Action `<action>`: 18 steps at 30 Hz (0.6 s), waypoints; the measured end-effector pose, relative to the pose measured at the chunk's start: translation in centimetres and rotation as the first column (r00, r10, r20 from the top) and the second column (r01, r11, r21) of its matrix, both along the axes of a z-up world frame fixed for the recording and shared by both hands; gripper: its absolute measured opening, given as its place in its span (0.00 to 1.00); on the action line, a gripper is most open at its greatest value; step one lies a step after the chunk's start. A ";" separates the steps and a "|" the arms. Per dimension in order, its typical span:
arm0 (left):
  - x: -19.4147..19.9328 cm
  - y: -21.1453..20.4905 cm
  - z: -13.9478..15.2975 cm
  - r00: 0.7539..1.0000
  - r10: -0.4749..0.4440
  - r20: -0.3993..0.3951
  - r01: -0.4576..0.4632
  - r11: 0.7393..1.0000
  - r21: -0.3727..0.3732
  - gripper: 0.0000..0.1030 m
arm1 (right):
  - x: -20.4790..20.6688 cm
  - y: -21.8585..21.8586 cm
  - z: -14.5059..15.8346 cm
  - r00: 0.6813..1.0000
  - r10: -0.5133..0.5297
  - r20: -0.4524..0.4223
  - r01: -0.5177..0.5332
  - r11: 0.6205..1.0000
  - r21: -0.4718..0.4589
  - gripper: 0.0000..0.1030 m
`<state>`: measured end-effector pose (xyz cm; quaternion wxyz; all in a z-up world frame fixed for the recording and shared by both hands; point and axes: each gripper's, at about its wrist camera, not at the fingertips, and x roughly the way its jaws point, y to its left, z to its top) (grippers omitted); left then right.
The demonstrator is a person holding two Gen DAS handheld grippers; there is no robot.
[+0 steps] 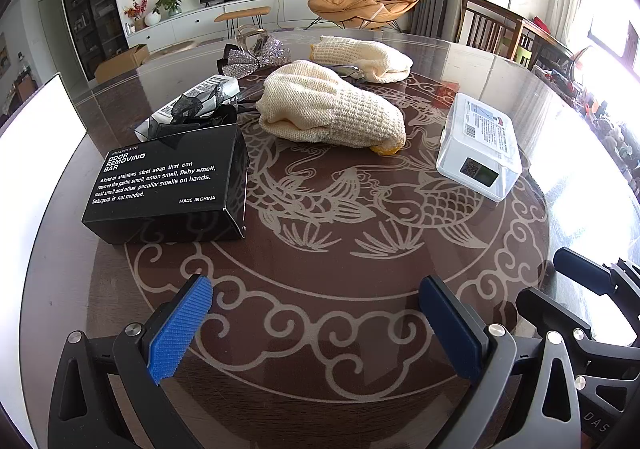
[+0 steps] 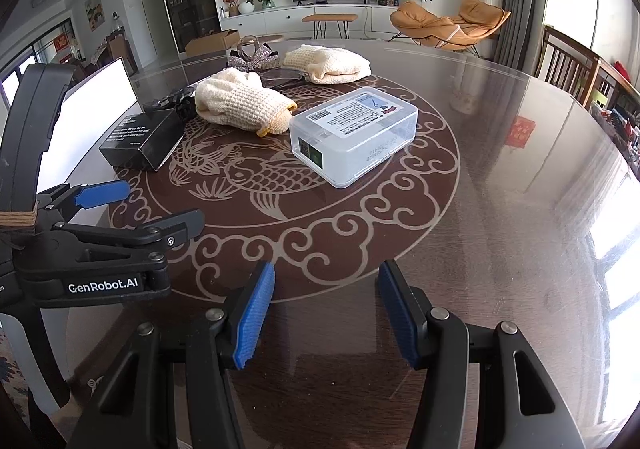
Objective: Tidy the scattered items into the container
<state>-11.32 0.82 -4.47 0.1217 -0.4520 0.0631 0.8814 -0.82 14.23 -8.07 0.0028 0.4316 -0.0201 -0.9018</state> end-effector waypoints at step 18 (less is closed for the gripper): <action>0.0 0.0 0.0 1.000 0.000 0.000 0.000 1.000 0.000 1.00 | 0.0 0.0 0.0 1.000 0.000 0.002 0.000 1.000 0.010 0.54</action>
